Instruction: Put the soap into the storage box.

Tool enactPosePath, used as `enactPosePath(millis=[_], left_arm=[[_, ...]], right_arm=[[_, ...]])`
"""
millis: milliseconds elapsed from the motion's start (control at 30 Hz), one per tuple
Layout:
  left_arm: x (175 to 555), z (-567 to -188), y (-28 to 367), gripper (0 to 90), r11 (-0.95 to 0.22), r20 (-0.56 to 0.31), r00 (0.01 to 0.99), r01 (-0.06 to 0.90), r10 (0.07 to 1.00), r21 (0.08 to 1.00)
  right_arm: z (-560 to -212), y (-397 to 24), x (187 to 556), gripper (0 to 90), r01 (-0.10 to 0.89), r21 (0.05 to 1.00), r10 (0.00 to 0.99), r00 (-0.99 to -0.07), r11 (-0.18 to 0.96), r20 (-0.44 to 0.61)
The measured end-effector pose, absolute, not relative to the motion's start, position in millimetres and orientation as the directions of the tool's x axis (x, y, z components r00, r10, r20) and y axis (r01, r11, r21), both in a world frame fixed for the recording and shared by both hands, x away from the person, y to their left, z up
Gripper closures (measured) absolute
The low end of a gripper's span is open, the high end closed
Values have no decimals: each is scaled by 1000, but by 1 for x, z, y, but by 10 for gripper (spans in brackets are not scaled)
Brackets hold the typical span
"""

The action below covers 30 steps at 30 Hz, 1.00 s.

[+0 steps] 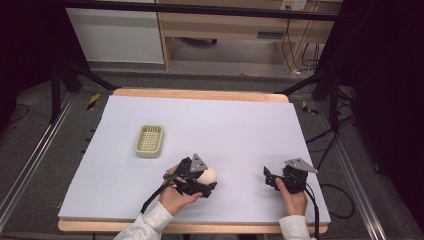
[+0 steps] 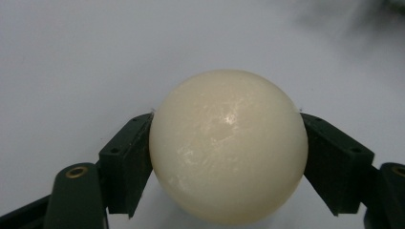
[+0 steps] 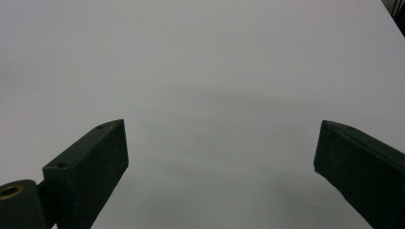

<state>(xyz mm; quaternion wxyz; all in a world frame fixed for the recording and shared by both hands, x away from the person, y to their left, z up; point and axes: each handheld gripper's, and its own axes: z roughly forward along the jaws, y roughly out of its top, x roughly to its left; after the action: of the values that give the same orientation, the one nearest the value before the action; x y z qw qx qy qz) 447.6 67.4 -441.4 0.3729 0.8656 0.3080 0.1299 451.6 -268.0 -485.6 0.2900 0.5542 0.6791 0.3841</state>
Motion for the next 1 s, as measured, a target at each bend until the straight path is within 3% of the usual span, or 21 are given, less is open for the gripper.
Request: enactPosePath(millis=[1000], left_arm=[[460, -418, 122, 242, -471, 10, 710, 457, 705, 754]], right_arm=[[-485, -268, 451, 48, 529, 844, 976, -216, 90, 31]])
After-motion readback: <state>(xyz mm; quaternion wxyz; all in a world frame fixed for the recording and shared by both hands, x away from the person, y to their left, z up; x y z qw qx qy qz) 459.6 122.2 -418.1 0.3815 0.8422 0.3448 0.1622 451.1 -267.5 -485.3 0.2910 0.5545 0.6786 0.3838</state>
